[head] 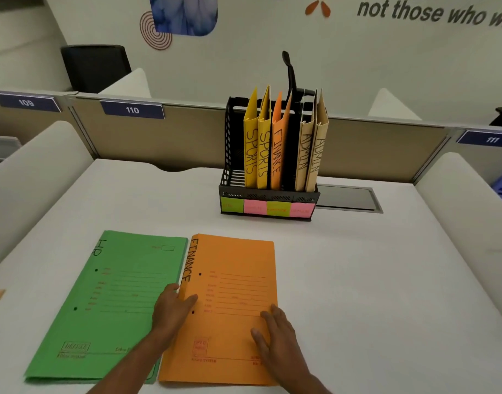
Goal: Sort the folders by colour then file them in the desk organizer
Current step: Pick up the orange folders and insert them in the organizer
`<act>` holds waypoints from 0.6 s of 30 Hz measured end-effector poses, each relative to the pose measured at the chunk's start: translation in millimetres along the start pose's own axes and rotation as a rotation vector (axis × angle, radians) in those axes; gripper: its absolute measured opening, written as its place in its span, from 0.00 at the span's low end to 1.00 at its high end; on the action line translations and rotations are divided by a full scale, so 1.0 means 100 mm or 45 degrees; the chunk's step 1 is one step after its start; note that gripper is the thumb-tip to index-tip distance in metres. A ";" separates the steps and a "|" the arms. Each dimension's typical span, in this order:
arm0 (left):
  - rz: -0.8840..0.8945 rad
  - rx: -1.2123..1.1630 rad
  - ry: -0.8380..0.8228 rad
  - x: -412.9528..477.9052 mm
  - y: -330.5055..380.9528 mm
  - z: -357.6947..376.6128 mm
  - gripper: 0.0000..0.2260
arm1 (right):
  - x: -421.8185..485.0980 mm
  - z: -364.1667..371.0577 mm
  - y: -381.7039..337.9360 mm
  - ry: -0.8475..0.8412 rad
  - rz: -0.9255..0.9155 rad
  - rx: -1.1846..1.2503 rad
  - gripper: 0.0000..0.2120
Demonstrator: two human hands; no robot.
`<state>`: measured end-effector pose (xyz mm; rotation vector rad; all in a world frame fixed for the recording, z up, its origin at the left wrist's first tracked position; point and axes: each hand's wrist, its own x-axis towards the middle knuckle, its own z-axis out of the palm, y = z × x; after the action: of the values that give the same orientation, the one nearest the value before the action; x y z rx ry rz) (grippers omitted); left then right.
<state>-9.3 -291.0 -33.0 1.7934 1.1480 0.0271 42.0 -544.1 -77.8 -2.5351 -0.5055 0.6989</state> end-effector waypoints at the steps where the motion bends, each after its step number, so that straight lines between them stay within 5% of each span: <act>1: -0.040 -0.094 -0.025 0.01 0.01 0.00 0.28 | 0.01 0.00 0.00 -0.008 0.001 0.004 0.32; 6: -0.170 -0.404 -0.104 0.07 0.03 -0.06 0.24 | 0.02 -0.04 0.00 -0.011 0.012 0.083 0.33; 10: -0.198 -0.583 -0.362 -0.01 0.10 -0.14 0.19 | -0.03 -0.10 -0.04 -0.006 0.026 0.173 0.31; 18: 0.112 -0.741 -0.310 -0.27 0.27 -0.22 0.18 | -0.03 -0.32 -0.20 0.238 0.232 0.732 0.28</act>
<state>-16.9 -296.8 10.2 1.2847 0.7819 0.1724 52.9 -539.1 -41.7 -2.0817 0.0016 0.5610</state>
